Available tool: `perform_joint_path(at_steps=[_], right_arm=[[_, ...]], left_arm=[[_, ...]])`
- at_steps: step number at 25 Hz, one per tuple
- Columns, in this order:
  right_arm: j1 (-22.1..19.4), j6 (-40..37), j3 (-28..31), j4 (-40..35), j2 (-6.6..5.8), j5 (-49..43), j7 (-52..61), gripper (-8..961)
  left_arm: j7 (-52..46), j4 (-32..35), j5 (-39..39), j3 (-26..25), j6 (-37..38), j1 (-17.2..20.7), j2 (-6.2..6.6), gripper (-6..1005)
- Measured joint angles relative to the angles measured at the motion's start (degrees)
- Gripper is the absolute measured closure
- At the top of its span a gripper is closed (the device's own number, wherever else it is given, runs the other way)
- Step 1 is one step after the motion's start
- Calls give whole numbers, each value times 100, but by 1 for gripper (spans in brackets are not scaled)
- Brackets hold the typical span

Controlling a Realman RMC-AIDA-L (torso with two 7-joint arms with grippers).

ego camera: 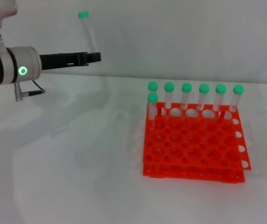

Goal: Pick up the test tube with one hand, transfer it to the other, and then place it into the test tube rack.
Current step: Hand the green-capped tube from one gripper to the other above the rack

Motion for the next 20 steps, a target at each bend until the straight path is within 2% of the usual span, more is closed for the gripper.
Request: perform_joint_path(at_steps=[4,13,20], right_arm=[[15,-1,0,-38,0,3,21,95],[42,-1,-5,-71,0,10,76,95],[44,-35,-206,-148,-41,-46,592,95]], left_arm=[[1052,-21,-548,34,629,191,-79,811],[2304,53,-594,39,2175,314,-272,810],[2724,67,-420,58,2576,317,-278,810]])
